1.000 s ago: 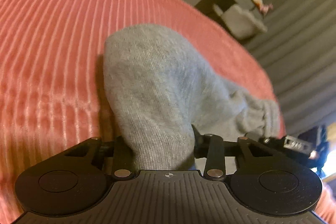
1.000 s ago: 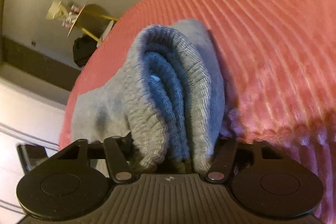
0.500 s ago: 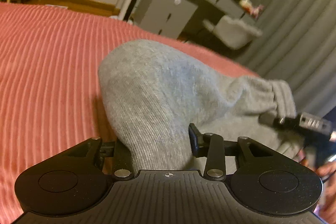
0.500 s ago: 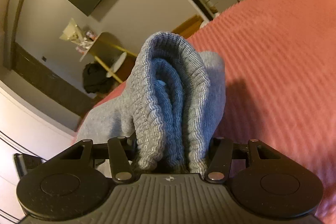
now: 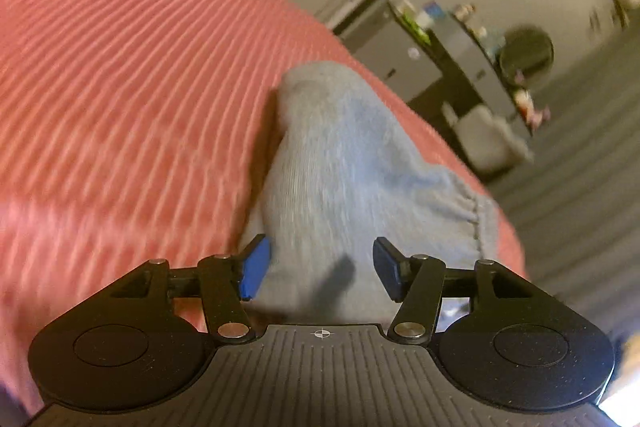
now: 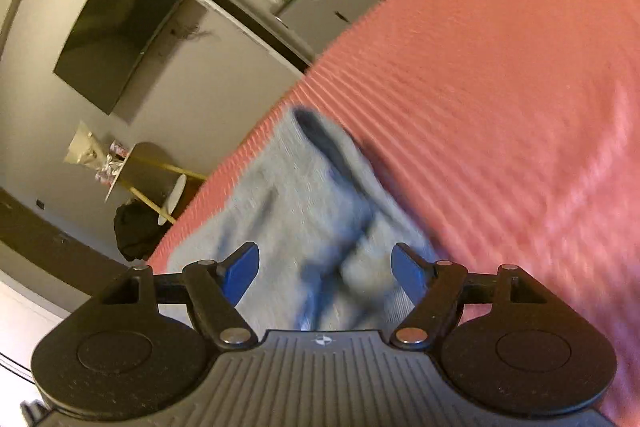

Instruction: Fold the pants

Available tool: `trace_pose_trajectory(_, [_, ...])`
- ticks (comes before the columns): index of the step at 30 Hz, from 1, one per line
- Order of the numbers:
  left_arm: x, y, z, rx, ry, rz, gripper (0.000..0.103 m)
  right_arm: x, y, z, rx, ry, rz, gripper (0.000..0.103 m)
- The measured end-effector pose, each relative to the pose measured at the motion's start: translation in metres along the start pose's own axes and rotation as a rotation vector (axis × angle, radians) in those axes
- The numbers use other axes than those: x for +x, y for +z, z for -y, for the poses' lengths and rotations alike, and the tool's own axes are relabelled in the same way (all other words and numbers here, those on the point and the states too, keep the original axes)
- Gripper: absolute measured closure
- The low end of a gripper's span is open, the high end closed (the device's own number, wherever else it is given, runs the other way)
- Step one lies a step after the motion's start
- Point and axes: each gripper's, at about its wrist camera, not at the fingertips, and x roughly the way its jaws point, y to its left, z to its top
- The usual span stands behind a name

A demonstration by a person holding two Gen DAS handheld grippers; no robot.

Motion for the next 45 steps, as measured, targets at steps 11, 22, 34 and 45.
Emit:
trace_pose_trajectory(11, [0.03, -0.008, -0.013, -0.145, -0.034, -0.108, 0.042, 0.003, -0.02, 0.043, 0.168, 0.032, -0.042, 0.026])
trace_pose_trajectory(22, [0.05, 0.0, -0.001, -0.177, -0.021, 0.004, 0.038, 0.006, -0.02, 0.068, 0.245, 0.176, 0.004, 0.051])
trace_pose_trajectory(34, [0.053, -0.003, -0.02, -0.283, 0.012, 0.04, 0.058, 0.036, -0.013, 0.072, 0.362, 0.289, -0.001, 0.018])
trace_pose_trajectory(45, [0.017, -0.009, 0.004, -0.028, 0.024, 0.259, 0.083, 0.016, -0.015, 0.068, 0.397, 0.403, 0.052, 0.075])
